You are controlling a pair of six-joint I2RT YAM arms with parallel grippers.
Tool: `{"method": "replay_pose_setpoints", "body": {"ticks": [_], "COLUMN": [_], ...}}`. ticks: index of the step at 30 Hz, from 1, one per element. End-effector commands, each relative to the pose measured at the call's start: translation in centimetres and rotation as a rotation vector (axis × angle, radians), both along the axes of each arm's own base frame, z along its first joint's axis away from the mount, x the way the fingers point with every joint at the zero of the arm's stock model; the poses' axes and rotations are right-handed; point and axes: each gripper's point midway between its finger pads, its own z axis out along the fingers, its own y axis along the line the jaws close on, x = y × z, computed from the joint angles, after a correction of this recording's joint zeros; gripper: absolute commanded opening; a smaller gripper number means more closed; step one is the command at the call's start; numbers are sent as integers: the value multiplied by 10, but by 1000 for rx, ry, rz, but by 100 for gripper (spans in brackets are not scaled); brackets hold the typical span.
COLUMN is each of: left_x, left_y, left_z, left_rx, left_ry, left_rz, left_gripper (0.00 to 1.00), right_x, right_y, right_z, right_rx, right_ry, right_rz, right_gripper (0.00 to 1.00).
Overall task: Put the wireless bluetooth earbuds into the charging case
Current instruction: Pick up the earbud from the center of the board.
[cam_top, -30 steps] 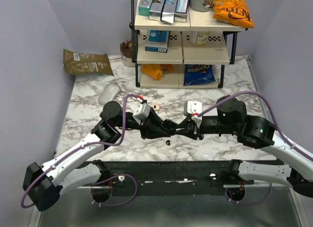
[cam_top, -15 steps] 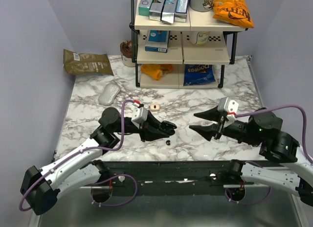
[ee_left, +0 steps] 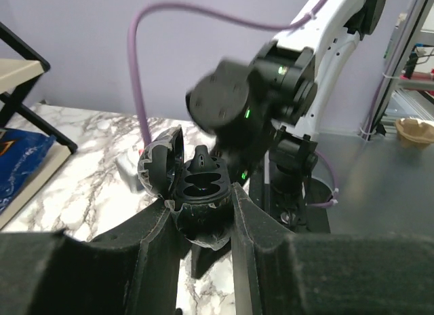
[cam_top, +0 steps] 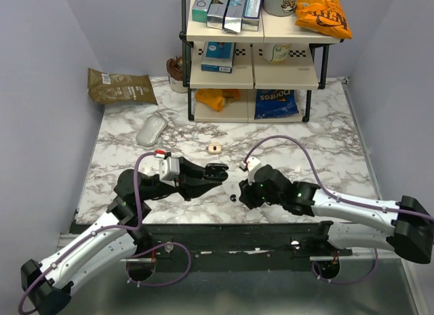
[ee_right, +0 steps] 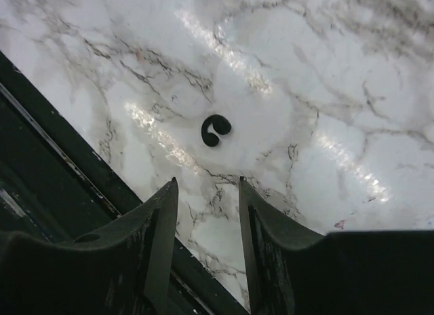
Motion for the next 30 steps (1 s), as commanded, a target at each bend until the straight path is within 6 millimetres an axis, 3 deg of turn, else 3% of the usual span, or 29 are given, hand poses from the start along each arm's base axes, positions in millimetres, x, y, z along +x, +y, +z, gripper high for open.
{"method": "replay_pose_setpoints", "body": {"ticks": [1, 6, 11, 16, 30], "left_x": [3, 0, -2, -4, -1], "left_y": [11, 18, 19, 21, 20], "left_z": [-5, -9, -10, -8, -13], "left_rx": [-1, -2, -3, -6, 3], "left_ry": [24, 27, 29, 29, 41], "left_rz": [73, 93, 91, 92, 101], "left_gripper": [0, 0, 0, 0, 0], "right_x": [6, 9, 14, 16, 19], "right_y": [27, 49, 62, 57, 49], "right_z": [-9, -16, -26, -41, -59], "right_rx": [138, 206, 160, 108, 28], "right_ry": [78, 121, 144, 157, 172], "right_rz": [-91, -95, -80, -111, -145], "right_gripper": [49, 47, 47, 49, 48]}}
